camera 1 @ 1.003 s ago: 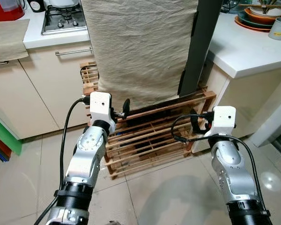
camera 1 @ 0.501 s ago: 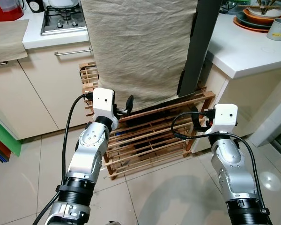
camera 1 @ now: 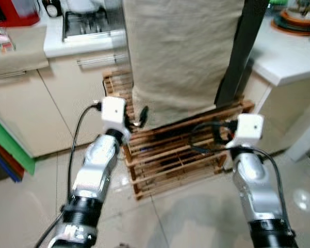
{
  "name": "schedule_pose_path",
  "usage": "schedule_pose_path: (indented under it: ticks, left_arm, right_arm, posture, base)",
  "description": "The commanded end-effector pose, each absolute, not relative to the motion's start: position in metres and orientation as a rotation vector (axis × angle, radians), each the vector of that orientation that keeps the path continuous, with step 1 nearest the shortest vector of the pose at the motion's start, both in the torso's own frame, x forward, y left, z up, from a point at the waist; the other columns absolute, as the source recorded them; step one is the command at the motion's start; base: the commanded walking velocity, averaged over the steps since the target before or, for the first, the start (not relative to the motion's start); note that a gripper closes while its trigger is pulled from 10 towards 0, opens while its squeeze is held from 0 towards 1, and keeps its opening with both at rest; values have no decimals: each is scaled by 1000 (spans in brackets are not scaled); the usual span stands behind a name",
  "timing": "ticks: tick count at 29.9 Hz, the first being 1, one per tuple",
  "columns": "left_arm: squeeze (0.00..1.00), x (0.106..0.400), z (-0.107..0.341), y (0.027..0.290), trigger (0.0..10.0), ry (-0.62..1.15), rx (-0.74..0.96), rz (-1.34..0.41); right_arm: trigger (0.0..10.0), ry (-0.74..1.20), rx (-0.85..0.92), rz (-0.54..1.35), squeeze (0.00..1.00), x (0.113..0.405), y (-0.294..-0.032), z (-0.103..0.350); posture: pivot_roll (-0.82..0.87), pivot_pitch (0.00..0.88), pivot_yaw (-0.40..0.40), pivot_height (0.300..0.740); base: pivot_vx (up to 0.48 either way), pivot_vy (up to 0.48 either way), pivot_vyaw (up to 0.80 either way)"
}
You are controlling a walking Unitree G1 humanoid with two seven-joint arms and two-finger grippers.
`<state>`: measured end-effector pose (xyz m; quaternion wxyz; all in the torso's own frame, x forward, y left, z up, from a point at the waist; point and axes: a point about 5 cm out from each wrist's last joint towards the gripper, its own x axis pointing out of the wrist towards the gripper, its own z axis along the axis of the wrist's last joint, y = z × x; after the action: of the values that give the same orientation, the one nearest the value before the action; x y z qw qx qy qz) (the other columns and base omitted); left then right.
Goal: Restocking fridge
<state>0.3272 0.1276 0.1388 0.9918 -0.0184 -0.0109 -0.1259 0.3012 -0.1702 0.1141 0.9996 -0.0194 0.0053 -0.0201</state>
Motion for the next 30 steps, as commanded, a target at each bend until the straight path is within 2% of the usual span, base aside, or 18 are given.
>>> schedule_pose_path:
  ticks: [1,30]
  left_arm:
    - [0,327,140,120,10000,-20,-55,-284]
    - [0,327,147,117,10000,-68,-69,-325]
  right_arm:
    - [10000,18,-39,-72,0,300,-179,113]
    - [10000,24,-43,-78,0,299,-183,110]
  posture:
    - [-144,0,57,740]
    - [-151,0,62,740]
  base:
    - [0,480,0]
    - [0,480,-718]
